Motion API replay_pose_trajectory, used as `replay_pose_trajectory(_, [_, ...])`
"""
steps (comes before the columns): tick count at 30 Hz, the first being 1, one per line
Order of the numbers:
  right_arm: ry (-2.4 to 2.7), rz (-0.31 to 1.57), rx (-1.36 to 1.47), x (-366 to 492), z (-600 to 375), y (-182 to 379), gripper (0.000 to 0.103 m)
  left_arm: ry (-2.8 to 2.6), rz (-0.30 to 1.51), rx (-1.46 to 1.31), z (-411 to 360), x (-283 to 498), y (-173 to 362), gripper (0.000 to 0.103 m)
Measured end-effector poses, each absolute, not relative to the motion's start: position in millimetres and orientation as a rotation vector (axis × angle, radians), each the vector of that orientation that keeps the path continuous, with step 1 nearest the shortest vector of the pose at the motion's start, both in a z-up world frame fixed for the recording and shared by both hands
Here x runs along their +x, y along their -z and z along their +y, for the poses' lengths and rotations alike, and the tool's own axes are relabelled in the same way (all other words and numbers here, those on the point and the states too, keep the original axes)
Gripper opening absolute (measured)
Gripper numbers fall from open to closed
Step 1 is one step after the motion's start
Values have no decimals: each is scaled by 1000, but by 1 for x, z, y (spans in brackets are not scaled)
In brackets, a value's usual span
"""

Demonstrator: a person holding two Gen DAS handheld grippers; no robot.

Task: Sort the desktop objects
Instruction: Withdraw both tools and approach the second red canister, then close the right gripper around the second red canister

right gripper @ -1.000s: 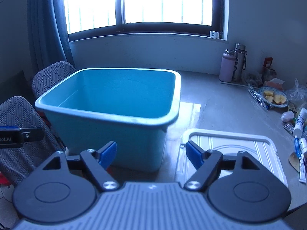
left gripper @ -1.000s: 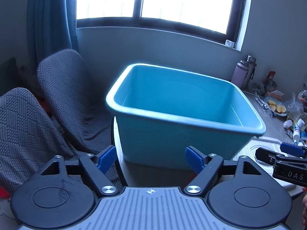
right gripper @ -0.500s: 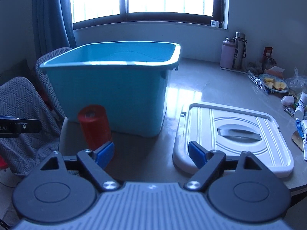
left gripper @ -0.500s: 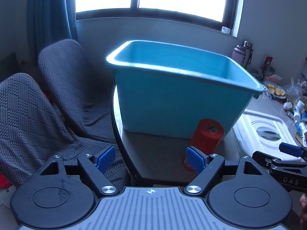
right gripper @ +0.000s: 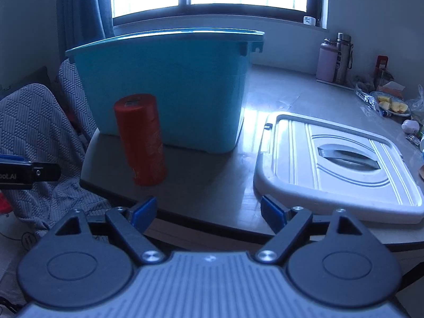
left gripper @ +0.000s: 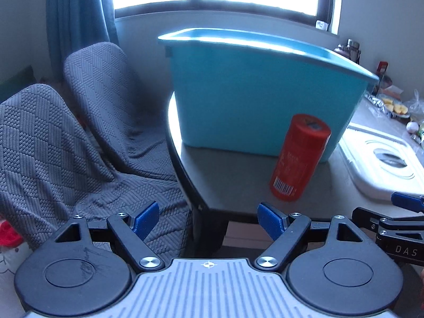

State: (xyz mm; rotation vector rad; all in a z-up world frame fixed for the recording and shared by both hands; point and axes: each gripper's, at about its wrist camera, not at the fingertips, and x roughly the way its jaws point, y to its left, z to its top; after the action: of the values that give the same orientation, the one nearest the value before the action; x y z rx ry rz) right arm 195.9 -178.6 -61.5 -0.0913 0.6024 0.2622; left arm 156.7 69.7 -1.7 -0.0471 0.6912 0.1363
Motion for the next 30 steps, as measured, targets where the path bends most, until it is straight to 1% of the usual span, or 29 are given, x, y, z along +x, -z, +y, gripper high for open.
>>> replay_pose_trajectory(30, [-343, 573, -100, 215, -159, 64, 85, -248, 648, -107, 91, 163, -4, 83])
